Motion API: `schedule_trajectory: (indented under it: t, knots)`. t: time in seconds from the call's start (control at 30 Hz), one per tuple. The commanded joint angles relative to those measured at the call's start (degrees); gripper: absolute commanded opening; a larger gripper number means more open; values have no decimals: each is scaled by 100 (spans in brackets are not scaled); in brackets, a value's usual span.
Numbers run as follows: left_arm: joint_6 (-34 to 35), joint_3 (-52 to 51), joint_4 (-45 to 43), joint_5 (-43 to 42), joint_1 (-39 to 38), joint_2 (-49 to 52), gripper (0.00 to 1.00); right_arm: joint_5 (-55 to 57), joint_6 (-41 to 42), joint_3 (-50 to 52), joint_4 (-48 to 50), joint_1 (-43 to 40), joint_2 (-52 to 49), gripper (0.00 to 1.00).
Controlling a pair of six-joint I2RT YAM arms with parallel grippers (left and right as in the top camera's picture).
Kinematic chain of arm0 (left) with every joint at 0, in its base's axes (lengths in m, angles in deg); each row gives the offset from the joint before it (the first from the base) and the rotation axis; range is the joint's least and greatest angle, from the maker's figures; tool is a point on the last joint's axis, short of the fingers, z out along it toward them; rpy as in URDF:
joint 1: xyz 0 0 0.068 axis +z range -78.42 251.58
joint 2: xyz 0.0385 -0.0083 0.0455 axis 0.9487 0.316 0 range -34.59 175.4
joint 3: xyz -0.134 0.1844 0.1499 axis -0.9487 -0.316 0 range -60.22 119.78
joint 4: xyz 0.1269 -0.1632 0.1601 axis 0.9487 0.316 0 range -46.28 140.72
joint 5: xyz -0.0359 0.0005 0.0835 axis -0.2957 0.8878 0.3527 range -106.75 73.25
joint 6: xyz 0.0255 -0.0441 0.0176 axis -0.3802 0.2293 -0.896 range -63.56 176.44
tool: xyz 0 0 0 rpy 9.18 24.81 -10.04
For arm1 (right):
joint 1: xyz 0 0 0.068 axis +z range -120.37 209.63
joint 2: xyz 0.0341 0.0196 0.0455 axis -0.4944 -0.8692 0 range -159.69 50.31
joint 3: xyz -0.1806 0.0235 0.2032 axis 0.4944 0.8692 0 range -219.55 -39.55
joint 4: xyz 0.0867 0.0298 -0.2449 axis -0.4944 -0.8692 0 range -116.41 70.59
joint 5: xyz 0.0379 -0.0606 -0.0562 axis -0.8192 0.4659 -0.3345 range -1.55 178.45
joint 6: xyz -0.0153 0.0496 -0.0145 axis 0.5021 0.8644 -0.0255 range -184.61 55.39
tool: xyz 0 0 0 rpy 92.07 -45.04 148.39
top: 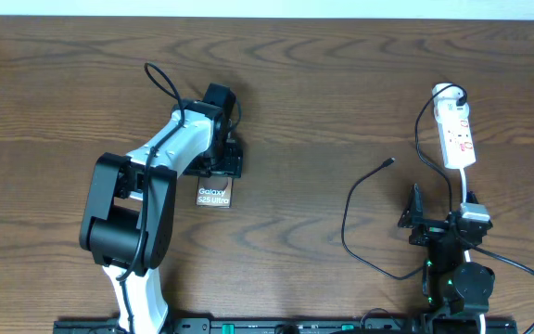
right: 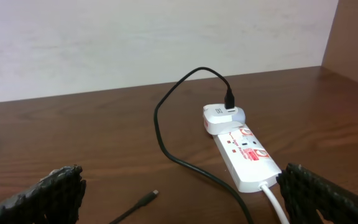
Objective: Plug charger to phone and switch on socket
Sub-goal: 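Lower the left gripper and grasp the phone's top edge, then lift the phone with the left gripper and tilt it upright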
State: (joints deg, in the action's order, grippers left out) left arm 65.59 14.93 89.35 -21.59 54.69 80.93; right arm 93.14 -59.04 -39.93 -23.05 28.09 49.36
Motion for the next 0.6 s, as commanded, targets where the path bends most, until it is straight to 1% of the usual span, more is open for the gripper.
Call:
schedule_trajectory:
  t: [0.0, 0.23, 0.57]
  knots:
    - [173, -387, 107, -675, 4, 570, 58, 9, -50, 9, -17, 13, 55, 99]
    - [173, -321, 188, -671, 4, 214, 57, 9, -50, 9, -17, 13, 55, 99]
    - [170, -321, 278, -671, 4, -866, 57, 9, -50, 9, -17, 13, 55, 99]
